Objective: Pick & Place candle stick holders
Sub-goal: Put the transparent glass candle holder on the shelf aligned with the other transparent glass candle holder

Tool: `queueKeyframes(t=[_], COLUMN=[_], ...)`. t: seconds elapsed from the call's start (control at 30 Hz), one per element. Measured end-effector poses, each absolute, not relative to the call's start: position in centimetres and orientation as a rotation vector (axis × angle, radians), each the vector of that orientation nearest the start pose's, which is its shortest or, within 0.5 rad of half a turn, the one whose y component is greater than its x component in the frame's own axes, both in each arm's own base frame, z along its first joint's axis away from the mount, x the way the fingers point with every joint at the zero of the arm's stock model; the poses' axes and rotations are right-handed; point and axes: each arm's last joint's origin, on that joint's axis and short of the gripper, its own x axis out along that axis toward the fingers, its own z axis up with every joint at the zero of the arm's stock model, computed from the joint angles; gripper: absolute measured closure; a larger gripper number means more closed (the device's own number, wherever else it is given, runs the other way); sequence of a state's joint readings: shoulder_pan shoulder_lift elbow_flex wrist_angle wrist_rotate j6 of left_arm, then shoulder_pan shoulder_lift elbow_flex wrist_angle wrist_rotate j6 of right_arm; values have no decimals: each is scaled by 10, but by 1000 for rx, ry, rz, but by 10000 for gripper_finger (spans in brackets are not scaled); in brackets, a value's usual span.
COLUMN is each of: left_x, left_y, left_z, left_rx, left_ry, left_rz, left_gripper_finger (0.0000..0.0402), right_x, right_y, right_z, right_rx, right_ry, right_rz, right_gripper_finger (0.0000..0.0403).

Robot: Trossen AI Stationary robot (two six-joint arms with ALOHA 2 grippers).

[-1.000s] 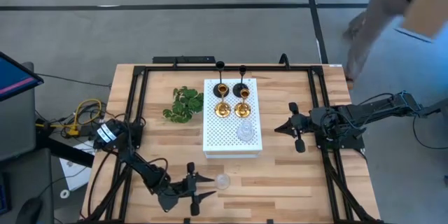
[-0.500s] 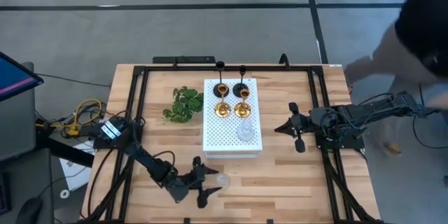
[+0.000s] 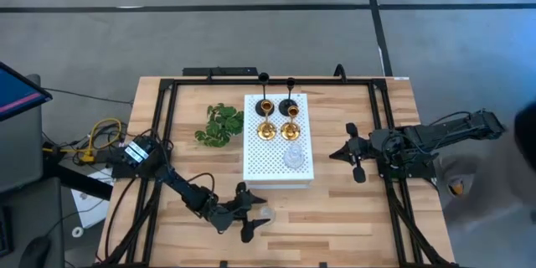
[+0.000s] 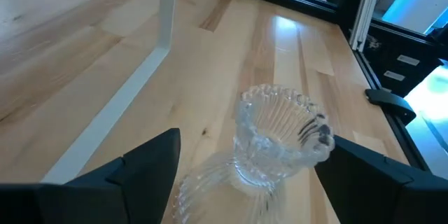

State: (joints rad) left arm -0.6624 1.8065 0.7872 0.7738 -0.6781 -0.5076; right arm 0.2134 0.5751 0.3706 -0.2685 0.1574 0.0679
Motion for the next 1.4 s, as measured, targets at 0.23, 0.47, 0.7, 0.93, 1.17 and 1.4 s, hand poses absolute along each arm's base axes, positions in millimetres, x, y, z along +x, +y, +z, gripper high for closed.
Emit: queueKeyframes(t=[0.23, 0.47, 0.7, 0.93, 1.17, 1.4], left_x=[287, 287, 287, 285, 271, 256], left_y=[-200, -200, -200, -203, -221, -236], left_z=[161, 161, 161, 161, 162, 161], left_rx=[-355, -355, -360, -423, -433, -417], left_ry=[187, 187, 186, 193, 204, 194], left_rz=[54, 54, 53, 20, -40, -21], left_gripper_finger=[87, 118, 177, 238, 266, 264], right_x=[134, 134, 134, 134, 134, 134], right_y=[24, 24, 24, 24, 24, 24], right_z=[212, 212, 212, 212, 212, 212], right_rx=[-20, -19, -18, -18, -18, -10], right_ry=[471, 474, 474, 474, 474, 474], right_rz=[39, 38, 37, 37, 37, 35], right_gripper_finger=[402, 402, 402, 402, 402, 402])
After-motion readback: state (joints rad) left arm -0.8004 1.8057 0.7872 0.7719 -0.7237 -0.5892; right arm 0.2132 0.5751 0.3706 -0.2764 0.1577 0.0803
